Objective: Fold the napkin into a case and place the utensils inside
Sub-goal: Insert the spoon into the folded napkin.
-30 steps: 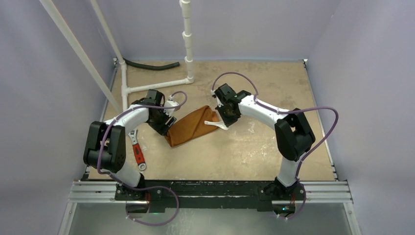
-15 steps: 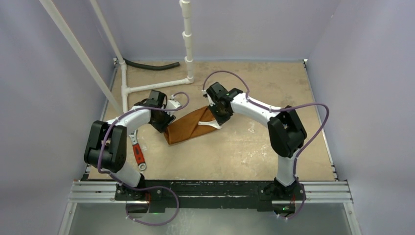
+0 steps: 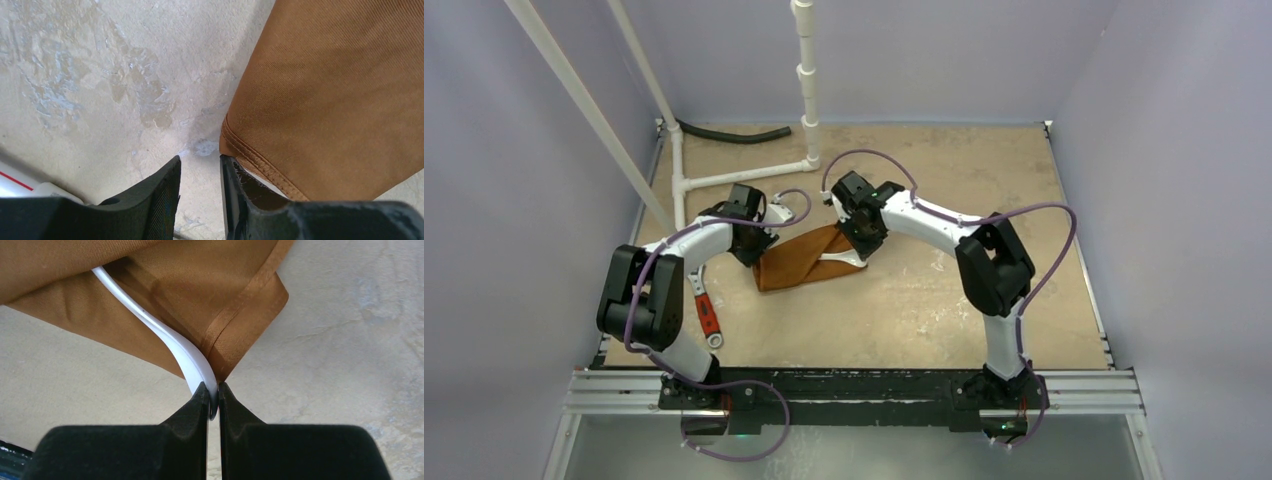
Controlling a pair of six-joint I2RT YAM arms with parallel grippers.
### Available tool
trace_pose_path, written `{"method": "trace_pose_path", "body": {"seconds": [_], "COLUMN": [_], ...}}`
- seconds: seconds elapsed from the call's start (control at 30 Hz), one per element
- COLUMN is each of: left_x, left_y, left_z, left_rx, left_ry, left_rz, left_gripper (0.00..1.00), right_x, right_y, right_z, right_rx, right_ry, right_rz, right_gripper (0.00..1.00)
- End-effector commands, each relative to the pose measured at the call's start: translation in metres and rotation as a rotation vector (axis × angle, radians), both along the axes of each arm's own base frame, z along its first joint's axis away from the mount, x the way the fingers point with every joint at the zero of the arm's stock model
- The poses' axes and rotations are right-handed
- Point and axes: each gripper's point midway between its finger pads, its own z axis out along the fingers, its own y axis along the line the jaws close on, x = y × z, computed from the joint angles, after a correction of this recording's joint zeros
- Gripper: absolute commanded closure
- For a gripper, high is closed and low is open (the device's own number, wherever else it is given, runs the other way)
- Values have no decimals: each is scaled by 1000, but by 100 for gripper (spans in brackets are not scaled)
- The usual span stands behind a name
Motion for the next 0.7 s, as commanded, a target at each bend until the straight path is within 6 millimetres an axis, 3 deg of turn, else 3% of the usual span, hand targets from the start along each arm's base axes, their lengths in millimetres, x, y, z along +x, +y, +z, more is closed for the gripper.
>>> {"method": "trace_pose_path", "body": {"seconds": [0.0, 0.43, 0.67], "left_x": [8, 8, 0], "left_y": [4, -5, -7], "left_z": [0, 2, -3], "left_rx": [36, -7, -9], "left_ry": [-33, -29, 6], "left_rz": [-22, -38, -38], "left_gripper": [67, 72, 85], "right_x": [-15, -11, -12], "right_y": [5, 41, 61], "right_z": [3, 1, 2], "right_rx": [-6, 81, 133], "right_ry": [37, 86, 115], "right_rz": [84, 150, 179], "right_gripper": [100, 100, 98]}}
